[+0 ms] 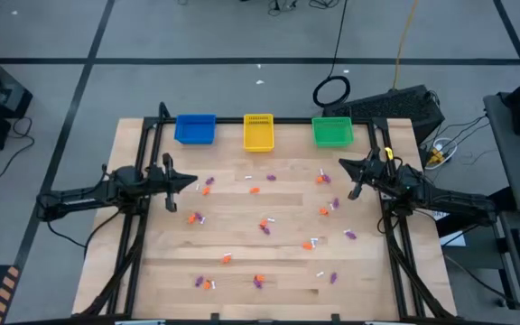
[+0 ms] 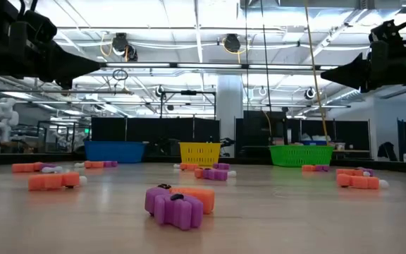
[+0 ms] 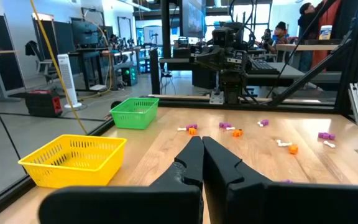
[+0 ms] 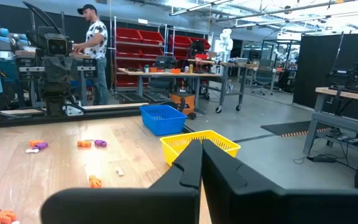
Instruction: Sort Halloween decoration
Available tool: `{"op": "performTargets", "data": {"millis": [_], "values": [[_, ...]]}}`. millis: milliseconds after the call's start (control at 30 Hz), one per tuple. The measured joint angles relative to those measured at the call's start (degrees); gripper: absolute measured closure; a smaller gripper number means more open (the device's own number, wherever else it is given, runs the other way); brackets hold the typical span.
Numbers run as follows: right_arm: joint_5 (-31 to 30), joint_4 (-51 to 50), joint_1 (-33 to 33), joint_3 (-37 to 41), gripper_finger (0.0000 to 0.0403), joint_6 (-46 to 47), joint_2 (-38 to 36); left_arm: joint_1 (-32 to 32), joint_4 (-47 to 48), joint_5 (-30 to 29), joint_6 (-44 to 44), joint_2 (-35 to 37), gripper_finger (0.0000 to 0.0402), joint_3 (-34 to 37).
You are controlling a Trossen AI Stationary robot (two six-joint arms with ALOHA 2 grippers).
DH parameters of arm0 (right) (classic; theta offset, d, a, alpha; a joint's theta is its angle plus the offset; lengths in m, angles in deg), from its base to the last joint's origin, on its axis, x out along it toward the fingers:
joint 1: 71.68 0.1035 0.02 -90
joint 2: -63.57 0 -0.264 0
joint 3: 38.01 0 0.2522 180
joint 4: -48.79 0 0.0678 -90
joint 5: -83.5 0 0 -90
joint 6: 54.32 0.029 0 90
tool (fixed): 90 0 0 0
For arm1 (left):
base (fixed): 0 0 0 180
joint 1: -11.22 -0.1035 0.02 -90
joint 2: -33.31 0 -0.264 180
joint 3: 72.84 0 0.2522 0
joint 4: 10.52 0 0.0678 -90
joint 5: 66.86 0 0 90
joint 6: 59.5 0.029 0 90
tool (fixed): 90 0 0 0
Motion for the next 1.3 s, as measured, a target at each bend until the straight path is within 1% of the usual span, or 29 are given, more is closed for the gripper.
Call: {"op": "performTargets", "data": {"millis": [567,767,833,900,1000,1067,1167,1300], "values": [[0.01,0.80,0.01,0.00,0.0403,-0.04,0.01,0.02,0.00,0.00,0.00,0.00,0.0402,0.02],[-0.11,1.86,0.00,0.00,0.0403,-5.17,0.01,0.01,-0.01,0.00,0.00,0.00,0.0402,0.01],[-0.02,2.93,-0.01,0.01,0.0403,-3.22,0.01,0.02,-0.01,0.00,0.00,0.02,0.0402,0.00],[0.42,2.77,0.01,0.02,0.0403,1.56,0.01,0.00,0.00,0.00,0.00,0.02,0.0402,0.02],[3.17,2.89,-0.01,-0.28,0.0403,3.75,0.64,0.02,-0.02,0.00,0.00,0.01,0.0402,0.02],[3.50,-0.56,-0.01,-1.21,0.0403,6.45,2.35,0.01,-0.01,0.00,0.00,0.01,0.0402,0.02],[2.90,-3.84,-0.10,-2.42,0.0403,9.68,7.13,0.00,-0.02,0.00,0.00,0.02,0.0402,0.02],[2.75,-8.38,-0.49,-5.13,0.0403,12.73,16.88,0.02,0.01,0.00,0.00,0.02,0.0402,0.02]]}}
